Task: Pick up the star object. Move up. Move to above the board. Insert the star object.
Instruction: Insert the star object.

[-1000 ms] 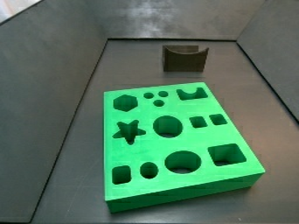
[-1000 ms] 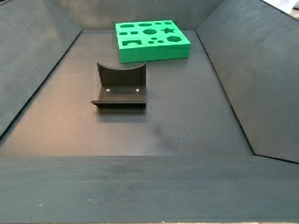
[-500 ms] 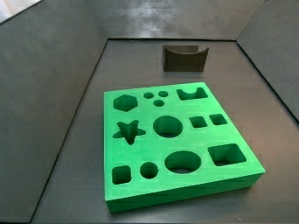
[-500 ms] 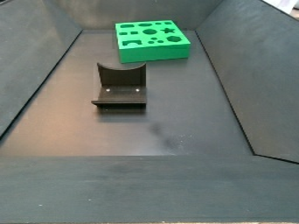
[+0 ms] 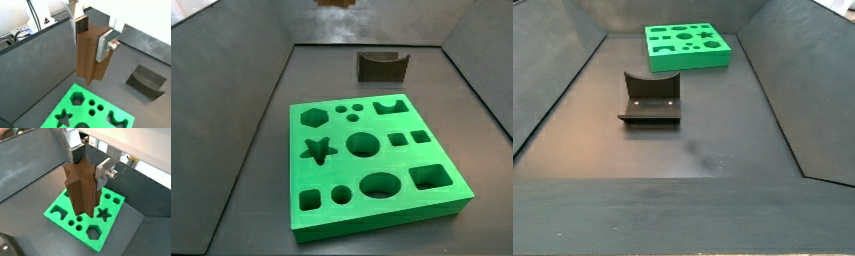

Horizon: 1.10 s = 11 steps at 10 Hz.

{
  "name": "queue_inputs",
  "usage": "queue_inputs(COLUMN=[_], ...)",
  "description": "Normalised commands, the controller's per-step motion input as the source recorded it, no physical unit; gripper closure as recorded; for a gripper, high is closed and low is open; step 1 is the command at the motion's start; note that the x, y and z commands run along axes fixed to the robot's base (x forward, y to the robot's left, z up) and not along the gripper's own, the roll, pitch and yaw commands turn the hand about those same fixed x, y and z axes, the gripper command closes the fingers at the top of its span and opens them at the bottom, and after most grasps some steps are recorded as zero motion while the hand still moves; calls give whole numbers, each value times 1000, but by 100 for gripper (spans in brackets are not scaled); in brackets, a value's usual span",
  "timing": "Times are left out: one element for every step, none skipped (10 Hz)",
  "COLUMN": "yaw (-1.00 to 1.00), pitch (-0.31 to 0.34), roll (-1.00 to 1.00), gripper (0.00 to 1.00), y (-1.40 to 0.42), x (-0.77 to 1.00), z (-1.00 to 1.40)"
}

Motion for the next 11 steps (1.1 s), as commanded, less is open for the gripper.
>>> queue_inputs(yaw=[0,0,-249,-603,-689,-711,-683,-646,-606,-420,0], pitch=[-190,-201,-271,-250,-193,-186,-183,-187,-187,-200,-6], roll=[0,0,17,54,90,116,157,180,177,0,50], gripper=[100,100,100,100,100,100,100,100,100,100,100], y=[-434,-454,-409,-311,-280,-277,-309,-346,-383,-114,-9], x=[-149,-86,-80,-11,0,0,0,0,0,0,0], z=[-497,-597,-663,-589,-580,-617,-657,-651,-663,-349,-91])
